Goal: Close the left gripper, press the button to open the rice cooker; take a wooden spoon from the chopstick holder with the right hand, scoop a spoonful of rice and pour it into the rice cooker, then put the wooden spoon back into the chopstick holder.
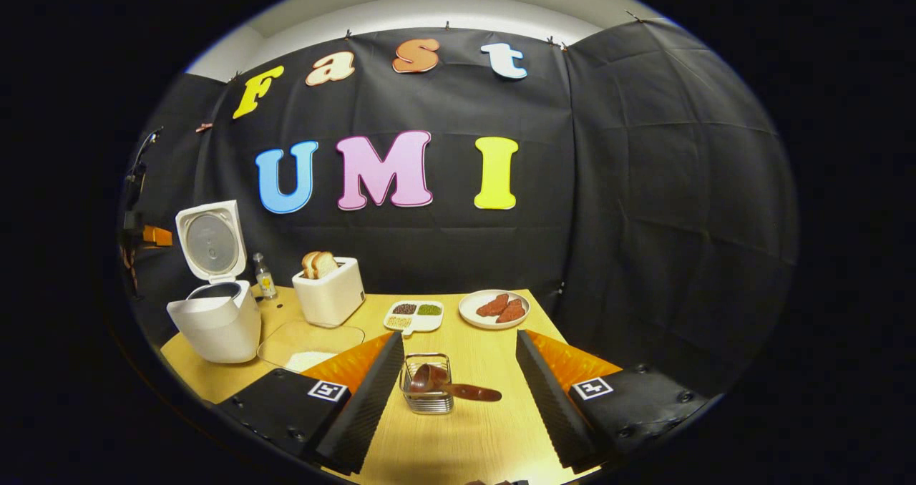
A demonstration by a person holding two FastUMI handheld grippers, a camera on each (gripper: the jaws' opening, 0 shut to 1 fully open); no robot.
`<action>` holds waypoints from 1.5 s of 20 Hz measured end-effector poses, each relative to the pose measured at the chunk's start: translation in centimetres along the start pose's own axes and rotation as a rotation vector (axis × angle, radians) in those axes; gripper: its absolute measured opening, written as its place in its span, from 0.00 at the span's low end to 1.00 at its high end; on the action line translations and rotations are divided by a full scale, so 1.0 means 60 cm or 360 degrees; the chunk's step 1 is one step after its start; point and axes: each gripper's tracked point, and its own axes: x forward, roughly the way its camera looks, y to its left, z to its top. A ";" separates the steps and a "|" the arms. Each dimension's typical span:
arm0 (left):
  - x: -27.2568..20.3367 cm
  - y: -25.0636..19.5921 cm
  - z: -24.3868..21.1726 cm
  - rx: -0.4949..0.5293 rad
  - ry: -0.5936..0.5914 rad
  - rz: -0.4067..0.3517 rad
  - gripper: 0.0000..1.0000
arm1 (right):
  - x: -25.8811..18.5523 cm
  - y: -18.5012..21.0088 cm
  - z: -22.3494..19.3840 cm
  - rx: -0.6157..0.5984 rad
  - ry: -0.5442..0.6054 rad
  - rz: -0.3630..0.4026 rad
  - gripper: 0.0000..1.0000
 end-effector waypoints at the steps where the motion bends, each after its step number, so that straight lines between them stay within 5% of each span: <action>1: -0.007 -0.006 -0.010 0.0002 0.0004 -0.0020 0.13 | -0.005 0.000 -0.010 0.0002 0.0015 0.0006 0.98; 3: -0.023 -0.023 -0.044 0.0039 0.0043 -0.0065 0.28 | -0.013 0.005 -0.033 0.0024 0.0058 0.0033 0.98; 6: -0.037 -0.051 -0.087 0.0083 0.0097 -0.0116 0.81 | -0.019 0.013 -0.069 0.0048 0.0122 0.0074 0.98; 7: -0.044 -0.069 -0.104 0.0068 0.0138 -0.0157 0.87 | -0.019 0.011 -0.081 0.0050 0.0144 0.0073 0.98; 14: -0.075 -0.129 -0.139 0.0200 0.0183 -0.0235 0.95 | 0.018 0.002 -0.165 0.0154 0.0260 0.0042 0.98; 19: -0.079 -0.148 -0.147 0.0133 0.0238 -0.0267 0.95 | 0.078 0.000 -0.220 0.0240 0.0275 -0.0010 0.98; 30: -0.085 -0.142 -0.193 0.0118 0.0379 -0.0246 0.96 | 0.204 0.007 -0.226 0.0348 0.0207 -0.0017 0.98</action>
